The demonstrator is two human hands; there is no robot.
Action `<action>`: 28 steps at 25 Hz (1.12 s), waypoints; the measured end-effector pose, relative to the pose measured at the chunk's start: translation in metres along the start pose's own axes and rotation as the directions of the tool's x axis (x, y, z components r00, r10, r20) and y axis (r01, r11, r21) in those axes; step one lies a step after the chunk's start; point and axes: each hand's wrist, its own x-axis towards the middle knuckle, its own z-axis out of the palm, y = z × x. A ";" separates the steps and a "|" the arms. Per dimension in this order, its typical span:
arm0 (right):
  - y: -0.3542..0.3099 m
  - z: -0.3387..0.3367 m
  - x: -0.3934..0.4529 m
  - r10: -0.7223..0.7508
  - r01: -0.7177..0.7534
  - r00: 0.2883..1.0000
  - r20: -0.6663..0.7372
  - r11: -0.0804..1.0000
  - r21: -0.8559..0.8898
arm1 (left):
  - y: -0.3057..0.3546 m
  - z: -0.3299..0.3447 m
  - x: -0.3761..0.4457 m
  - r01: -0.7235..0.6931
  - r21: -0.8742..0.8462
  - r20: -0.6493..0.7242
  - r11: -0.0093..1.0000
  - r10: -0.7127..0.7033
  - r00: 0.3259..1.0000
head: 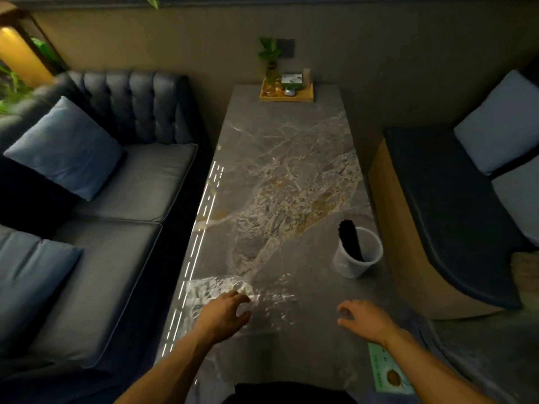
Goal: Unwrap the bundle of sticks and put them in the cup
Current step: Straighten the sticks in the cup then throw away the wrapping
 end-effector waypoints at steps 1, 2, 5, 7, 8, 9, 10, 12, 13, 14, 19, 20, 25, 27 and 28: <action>-0.013 0.003 0.004 -0.010 0.010 1.000 0.027 1.000 -0.009 | -0.016 -0.005 -0.007 0.009 0.048 0.035 0.999 -0.011 0.999; -0.024 0.007 0.009 -0.011 0.012 0.999 0.046 1.000 -0.021 | -0.032 -0.009 -0.012 0.013 0.095 0.073 0.995 -0.020 0.997; -0.055 0.022 0.020 0.012 -0.010 0.999 0.047 0.999 -0.051 | -0.077 -0.023 -0.025 0.034 0.193 0.138 0.981 -0.061 0.989; -0.068 0.030 0.027 0.045 -0.044 0.999 0.027 0.998 -0.049 | -0.102 -0.031 -0.025 0.054 0.216 0.152 0.975 -0.089 0.984; -0.075 0.033 0.030 0.066 -0.065 0.998 0.025 0.997 -0.040 | -0.114 -0.033 -0.024 0.065 0.219 0.157 0.974 -0.100 0.982; -0.080 0.036 0.033 0.088 -0.088 0.996 0.026 0.996 -0.022 | -0.124 -0.036 -0.022 0.074 0.222 0.161 0.972 -0.111 0.981; -0.084 0.038 0.035 0.112 -0.112 0.993 0.029 0.994 -0.001 | -0.133 -0.038 -0.018 0.079 0.229 0.163 0.970 -0.118 0.980; -0.091 0.042 0.038 0.158 -0.159 0.987 0.037 0.987 0.013 | -0.146 -0.043 -0.008 0.090 0.239 0.169 0.967 -0.133 0.977; -0.095 0.044 0.040 0.181 -0.182 0.983 0.036 0.983 0.006 | -0.151 -0.044 -0.001 0.094 0.234 0.176 0.968 -0.137 0.975; -0.098 0.046 0.042 0.206 -0.206 0.978 0.035 0.979 0.007 | -0.153 -0.044 0.005 0.095 0.221 0.185 0.971 -0.137 0.973; -0.105 0.059 0.048 0.310 -0.314 0.949 0.054 0.940 0.136 | -0.149 -0.040 0.033 0.065 0.141 0.265 0.988 -0.101 0.959; -0.105 0.062 0.049 0.331 -0.335 0.942 0.051 0.927 0.167 | -0.147 -0.038 0.037 0.075 0.114 0.268 0.991 -0.103 0.958; -0.106 0.074 0.055 0.428 -0.403 0.902 0.050 0.797 0.450 | -0.138 -0.030 0.046 0.198 -0.086 0.260 0.976 -0.170 0.950; -0.108 0.077 0.055 0.454 -0.418 0.886 0.097 0.690 0.591 | -0.138 -0.030 0.048 0.222 -0.139 0.262 0.965 -0.180 0.948; -0.109 0.077 0.054 0.474 -0.431 0.872 0.120 0.629 0.647 | -0.138 -0.029 0.049 0.227 -0.176 0.270 0.958 -0.174 0.947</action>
